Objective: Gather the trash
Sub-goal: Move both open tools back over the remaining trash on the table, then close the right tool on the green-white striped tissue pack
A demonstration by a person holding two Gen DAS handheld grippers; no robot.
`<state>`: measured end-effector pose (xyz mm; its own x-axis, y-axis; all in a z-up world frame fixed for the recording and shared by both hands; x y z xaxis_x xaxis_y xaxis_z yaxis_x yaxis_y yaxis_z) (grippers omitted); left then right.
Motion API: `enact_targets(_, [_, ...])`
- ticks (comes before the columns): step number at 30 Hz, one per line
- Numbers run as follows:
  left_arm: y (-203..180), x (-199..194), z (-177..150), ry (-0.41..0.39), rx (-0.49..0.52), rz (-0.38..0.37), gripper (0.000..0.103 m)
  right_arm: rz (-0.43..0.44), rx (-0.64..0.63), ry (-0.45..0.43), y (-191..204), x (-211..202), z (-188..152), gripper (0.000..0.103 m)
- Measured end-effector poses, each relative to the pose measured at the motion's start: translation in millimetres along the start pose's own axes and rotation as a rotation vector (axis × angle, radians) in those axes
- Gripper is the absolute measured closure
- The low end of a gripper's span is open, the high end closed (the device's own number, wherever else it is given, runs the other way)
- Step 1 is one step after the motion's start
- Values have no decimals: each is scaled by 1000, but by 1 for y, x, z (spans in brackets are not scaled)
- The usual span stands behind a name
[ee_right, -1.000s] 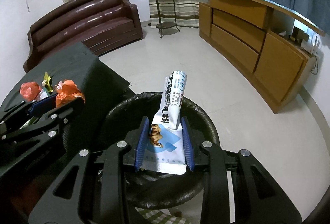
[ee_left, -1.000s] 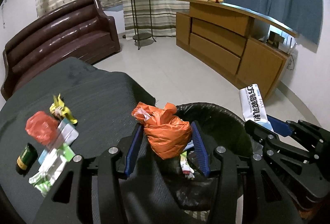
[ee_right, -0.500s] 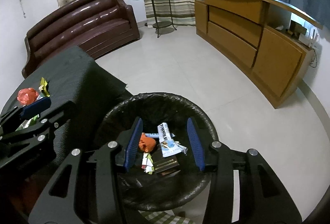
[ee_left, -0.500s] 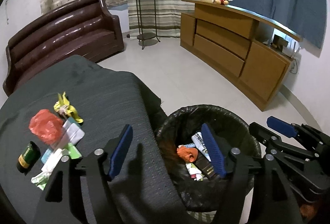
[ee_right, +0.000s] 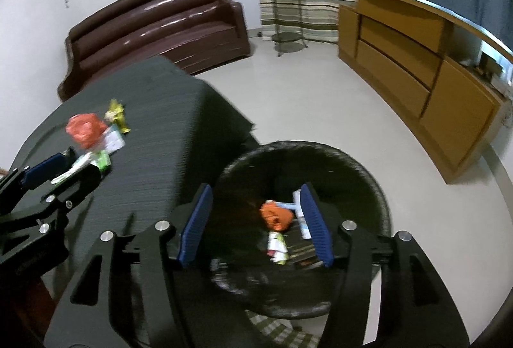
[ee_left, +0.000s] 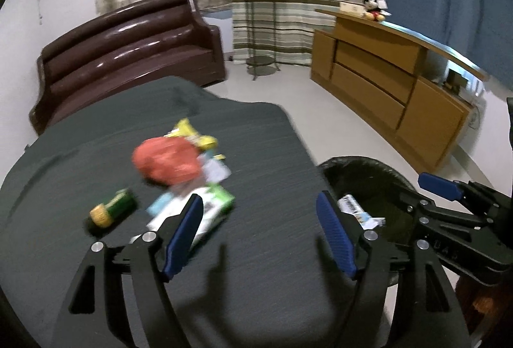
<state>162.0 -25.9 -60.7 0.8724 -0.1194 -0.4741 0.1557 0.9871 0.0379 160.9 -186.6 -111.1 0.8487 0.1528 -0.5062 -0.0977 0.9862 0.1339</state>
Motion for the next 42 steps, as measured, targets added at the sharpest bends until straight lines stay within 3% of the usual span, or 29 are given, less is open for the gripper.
enact_targets(16, [133, -44, -30, 8, -118, 223, 31, 169, -106, 20, 132, -3, -5, 42])
enact_targets(27, [191, -63, -49, 5, -193, 295, 31, 228, -174, 36, 211, 6, -10, 41])
enact_targets(33, [201, -62, -54, 15, -218, 294, 31, 169, -217, 61, 217, 19, -19, 40])
enact_targets(42, [198, -58, -57, 25, -227, 271, 31, 97, -198, 82, 183, 21, -19, 40])
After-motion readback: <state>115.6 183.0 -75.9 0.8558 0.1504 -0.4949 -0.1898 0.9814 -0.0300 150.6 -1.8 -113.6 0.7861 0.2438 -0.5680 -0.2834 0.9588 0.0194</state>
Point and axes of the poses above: each gripper's, at about its wrist camera, not at the fingertips, and x roughly the way its jaws point, y to its left, z to its top, the point moved 8 cm from there along x, roughly the way its jaws point, and after that the axes turned 14 degrees about -y, right-handed, at the moved point
